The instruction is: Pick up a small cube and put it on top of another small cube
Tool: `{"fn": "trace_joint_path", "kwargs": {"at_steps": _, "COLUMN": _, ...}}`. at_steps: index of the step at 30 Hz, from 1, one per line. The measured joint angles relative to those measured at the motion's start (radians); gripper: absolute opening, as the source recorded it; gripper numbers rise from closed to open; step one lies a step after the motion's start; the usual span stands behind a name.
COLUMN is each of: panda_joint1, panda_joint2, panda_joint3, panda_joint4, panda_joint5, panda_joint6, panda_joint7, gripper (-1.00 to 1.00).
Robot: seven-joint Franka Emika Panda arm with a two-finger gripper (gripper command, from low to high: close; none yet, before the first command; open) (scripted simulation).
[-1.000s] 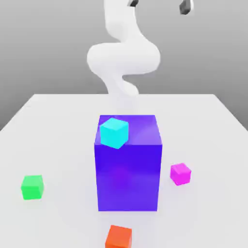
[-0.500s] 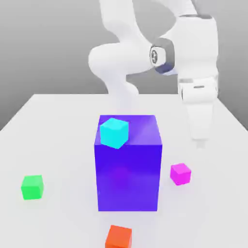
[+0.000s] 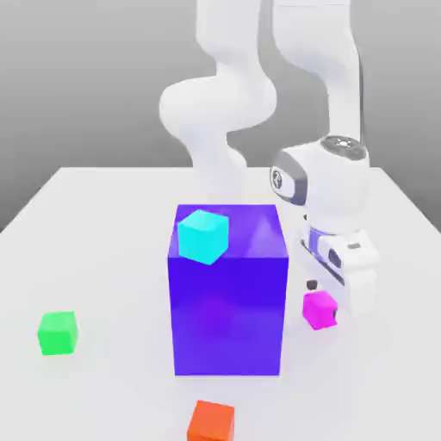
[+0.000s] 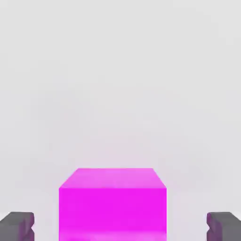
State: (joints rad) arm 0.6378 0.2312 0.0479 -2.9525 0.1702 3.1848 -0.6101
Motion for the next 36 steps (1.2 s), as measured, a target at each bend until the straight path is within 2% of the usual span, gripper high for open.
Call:
{"fn": "trace_joint_path", "kwargs": {"at_steps": 6, "panda_joint1": 0.003, "panda_joint2": 0.013, "panda_joint3": -0.002, "panda_joint4": 0.002, "panda_joint5": 0.000, "panda_joint6": 0.008, "panda_joint7": 0.001, "gripper": -1.00}}
{"fn": "trace_joint_path", "kwargs": {"at_steps": 10, "panda_joint1": -0.012, "panda_joint2": -0.084, "panda_joint3": 0.011, "panda_joint4": -0.013, "panda_joint5": 0.000, "panda_joint6": -0.072, "panda_joint7": -0.001, "gripper": -1.00}}
{"fn": "trace_joint_path", "kwargs": {"at_steps": 16, "panda_joint1": -0.035, "panda_joint2": -0.296, "panda_joint3": 0.001, "panda_joint4": -0.055, "panda_joint5": -0.127, "panda_joint6": -0.243, "panda_joint7": 0.095, "gripper": -1.00}}
{"fn": "trace_joint_path", "kwargs": {"at_steps": 22, "panda_joint1": -0.048, "panda_joint2": -0.210, "panda_joint3": -0.011, "panda_joint4": 0.124, "panda_joint5": -0.278, "panda_joint6": -0.283, "panda_joint7": 0.224, "gripper": -1.00}}
{"fn": "trace_joint_path", "kwargs": {"at_steps": 32, "panda_joint1": -0.244, "panda_joint2": -0.023, "panda_joint3": -0.250, "panda_joint4": 0.482, "panda_joint5": -0.353, "panda_joint6": -0.371, "panda_joint7": 0.359, "gripper": -1.00}}
{"fn": "trace_joint_path", "kwargs": {"at_steps": 36, "panda_joint1": -0.332, "panda_joint2": -0.016, "panda_joint3": -0.363, "panda_joint4": 0.524, "panda_joint5": -0.360, "panda_joint6": -0.408, "panda_joint7": 0.390, "gripper": -1.00}}
